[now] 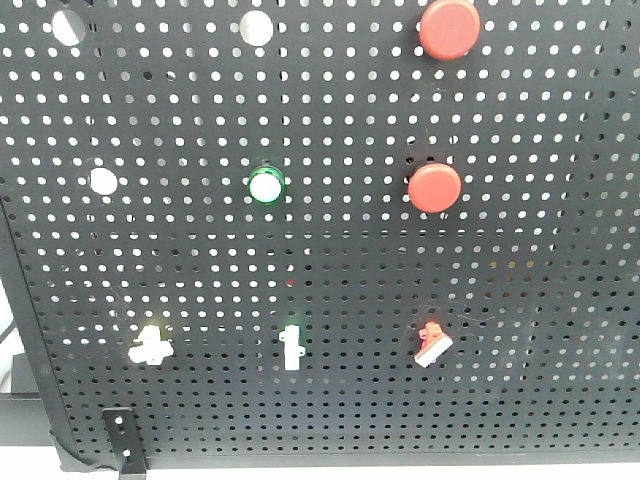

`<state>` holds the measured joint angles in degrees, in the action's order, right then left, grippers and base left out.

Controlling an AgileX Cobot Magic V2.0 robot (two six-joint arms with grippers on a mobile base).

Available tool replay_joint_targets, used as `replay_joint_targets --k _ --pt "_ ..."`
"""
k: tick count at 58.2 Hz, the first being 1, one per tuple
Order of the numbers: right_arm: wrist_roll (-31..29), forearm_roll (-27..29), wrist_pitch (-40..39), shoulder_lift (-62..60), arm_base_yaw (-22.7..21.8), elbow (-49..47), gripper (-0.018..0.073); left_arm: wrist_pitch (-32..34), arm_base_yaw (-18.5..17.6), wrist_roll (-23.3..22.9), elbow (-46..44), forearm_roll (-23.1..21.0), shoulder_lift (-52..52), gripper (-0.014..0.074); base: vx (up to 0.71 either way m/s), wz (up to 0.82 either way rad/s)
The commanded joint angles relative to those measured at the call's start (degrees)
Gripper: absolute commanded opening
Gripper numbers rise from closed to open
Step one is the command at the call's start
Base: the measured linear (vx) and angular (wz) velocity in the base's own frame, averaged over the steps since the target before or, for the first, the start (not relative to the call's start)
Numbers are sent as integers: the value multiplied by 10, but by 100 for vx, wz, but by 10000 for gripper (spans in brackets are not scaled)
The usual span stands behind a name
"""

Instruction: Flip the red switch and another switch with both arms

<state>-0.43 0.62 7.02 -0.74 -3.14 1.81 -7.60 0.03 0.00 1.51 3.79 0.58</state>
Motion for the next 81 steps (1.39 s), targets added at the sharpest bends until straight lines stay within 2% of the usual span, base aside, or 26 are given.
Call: replay_joint_targets --k 1,81 --pt "-3 -6 -47 -6 -4 3 -6 44 -2 -4 11 -5 11 2 0 0" --pt "-3 -6 -47 -6 -4 3 -6 44 -2 -4 11 -5 11 2 0 0"
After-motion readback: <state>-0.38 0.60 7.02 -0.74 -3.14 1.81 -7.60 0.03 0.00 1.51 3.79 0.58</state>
